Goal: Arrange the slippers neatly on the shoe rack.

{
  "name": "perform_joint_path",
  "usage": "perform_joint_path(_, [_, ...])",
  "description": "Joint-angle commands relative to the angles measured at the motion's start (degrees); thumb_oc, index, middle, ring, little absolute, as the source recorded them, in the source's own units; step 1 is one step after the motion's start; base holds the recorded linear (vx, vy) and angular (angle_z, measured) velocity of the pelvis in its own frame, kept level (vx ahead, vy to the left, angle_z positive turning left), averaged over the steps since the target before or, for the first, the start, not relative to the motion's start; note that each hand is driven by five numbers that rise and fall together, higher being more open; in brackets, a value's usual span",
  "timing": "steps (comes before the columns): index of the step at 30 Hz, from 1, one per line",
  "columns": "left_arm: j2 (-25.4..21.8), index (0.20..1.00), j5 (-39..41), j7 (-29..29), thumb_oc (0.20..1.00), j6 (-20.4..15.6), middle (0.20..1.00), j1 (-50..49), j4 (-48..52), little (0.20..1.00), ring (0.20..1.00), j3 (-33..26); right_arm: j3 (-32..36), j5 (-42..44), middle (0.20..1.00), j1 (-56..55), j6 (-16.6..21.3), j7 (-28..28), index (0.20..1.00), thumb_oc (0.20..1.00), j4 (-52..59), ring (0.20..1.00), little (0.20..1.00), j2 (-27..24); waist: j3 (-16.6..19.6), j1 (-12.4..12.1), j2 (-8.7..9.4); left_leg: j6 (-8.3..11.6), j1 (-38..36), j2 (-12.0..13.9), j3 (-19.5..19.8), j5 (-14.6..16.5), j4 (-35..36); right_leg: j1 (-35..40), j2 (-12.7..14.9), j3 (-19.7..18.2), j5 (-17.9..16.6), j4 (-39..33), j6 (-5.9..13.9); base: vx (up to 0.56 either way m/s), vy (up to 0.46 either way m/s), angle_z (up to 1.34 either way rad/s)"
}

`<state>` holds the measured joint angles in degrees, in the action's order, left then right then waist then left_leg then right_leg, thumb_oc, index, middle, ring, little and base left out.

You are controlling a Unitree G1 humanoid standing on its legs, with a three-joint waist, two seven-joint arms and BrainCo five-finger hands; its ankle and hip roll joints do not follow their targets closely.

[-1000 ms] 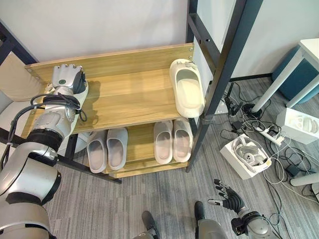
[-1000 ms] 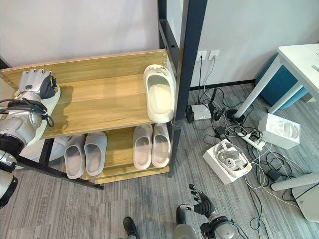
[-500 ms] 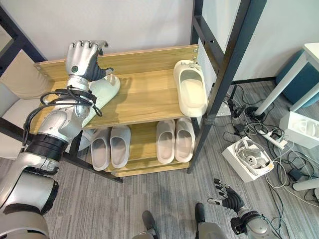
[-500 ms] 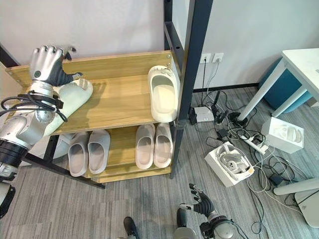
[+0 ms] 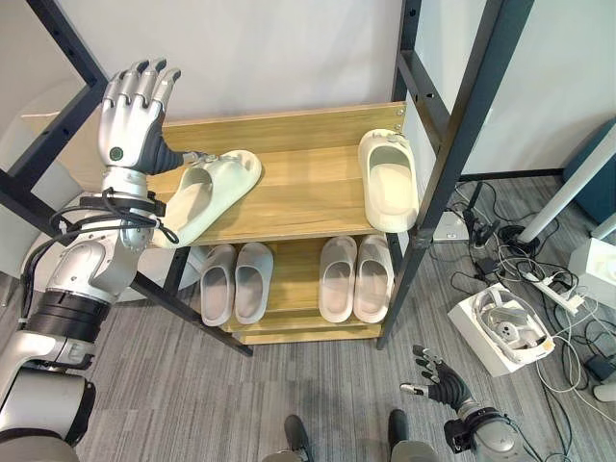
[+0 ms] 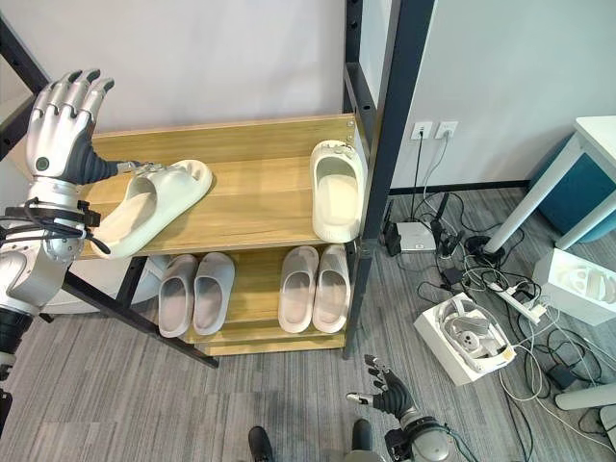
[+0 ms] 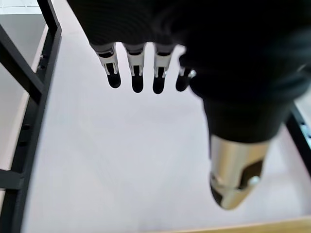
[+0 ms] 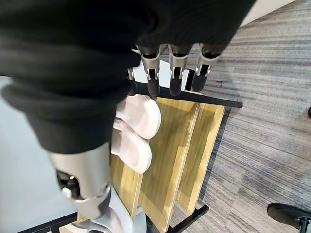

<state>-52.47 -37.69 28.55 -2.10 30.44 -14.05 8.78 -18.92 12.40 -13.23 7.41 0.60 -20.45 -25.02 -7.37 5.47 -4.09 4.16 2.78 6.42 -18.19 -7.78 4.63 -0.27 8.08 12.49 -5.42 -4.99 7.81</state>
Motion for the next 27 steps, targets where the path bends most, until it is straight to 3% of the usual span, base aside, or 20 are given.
perform_joint_path(1, [-4.3,1.0,-1.3,0.4,1.0,-1.0,1.0,3.1,-0.8,1.0,1.0,-4.2,0.4,-0.1,1.0,0.9,2.4,0.1,1.0,1.0,1.3,1.0,1.0,2.5,1.1,-0.7,3.57,2.33,-5.1,-0.2,1.0,7.4,0.4,0.1,2.5,2.3,3.5,0.3,4.8,0.0,0.0,0.0])
perform_joint_path(11, [-2.3,1.0,-0.3,-0.5,1.0,-3.0,1.0,-6.2,3.0,1.0,1.0,-9.9,1.3,-0.5,1.0,0.1,2.4,-0.1,1.0,1.0,0.6,1.0,1.0,3.1,1.2,-1.2,3.37,2.56,-5.6,0.3,1.2,7.3,0.4,0.7,2.0,2.6,4.0,0.2,4.31,0.0,-0.003,0.0])
perform_joint_path(16, [0.6,1.0,0.5,-0.6,1.0,-2.7,1.0,-3.7,-0.6,1.0,1.0,-6.7,1.2,-0.9,1.0,-0.5,2.3,-0.2,1.0,1.0,1.1,1.0,1.0,2.6,1.2,-0.5,3.65,2.56,-5.7,0.4,1.2,7.5,0.4,0.8,1.8,2.5,4.0,0.2,4.23,0.01,-0.002,0.01])
perform_joint_path(27, [-0.1,1.0,-1.9,0.2,1.0,1.1,1.0,7.1,-9.9,1.0,1.0,2.1,2.3,-0.4,1.0,-1.6,2.4,-0.9,1.0,1.0,2.7,1.0,1.0,1.3,0.6,1.3,3.71,2.36,-5.3,0.2,0.1,7.8,0.4,-0.6,1.9,1.3,3.5,0.3,4.84,0.0,0.006,-0.04])
